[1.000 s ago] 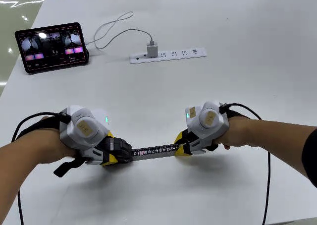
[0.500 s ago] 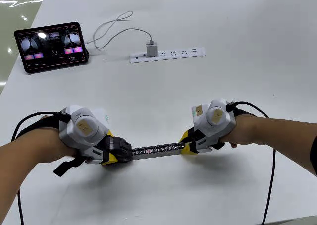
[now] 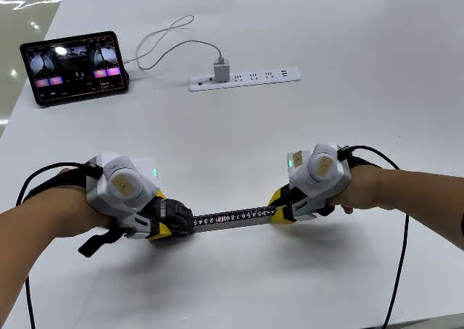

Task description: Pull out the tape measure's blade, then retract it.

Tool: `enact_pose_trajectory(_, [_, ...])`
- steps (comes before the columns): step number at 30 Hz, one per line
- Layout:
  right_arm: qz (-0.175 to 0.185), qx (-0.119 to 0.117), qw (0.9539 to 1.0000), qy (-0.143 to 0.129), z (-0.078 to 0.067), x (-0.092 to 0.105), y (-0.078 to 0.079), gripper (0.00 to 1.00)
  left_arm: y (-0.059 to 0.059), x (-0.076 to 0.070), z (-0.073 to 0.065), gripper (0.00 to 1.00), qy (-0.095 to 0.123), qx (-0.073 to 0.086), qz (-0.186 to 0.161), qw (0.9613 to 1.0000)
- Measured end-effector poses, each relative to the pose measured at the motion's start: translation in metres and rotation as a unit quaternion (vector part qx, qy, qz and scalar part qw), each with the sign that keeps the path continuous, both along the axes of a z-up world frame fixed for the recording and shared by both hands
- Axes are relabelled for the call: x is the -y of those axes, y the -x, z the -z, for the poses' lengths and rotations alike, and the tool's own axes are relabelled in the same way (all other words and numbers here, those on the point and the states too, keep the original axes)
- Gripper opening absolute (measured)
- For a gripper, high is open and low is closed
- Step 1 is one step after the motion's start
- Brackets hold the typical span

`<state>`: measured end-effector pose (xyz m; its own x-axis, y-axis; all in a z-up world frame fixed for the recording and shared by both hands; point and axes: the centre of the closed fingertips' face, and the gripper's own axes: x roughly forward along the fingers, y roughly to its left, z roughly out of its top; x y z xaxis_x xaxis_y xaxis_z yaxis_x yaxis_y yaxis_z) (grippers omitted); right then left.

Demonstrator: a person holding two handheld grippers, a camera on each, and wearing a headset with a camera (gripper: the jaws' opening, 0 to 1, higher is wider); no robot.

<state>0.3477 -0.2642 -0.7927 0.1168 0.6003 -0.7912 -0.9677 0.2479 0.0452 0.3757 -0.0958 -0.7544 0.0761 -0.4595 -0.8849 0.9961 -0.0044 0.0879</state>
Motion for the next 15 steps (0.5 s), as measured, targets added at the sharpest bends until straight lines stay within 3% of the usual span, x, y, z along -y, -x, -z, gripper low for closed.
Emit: enact_pose_trajectory(15, [0.004, 0.0, 1.0, 0.005, -0.001, 0.012, 0.002, 0.09, 0.0, 0.0, 0.0, 0.3, 0.0, 0.001, -0.001, 1.0])
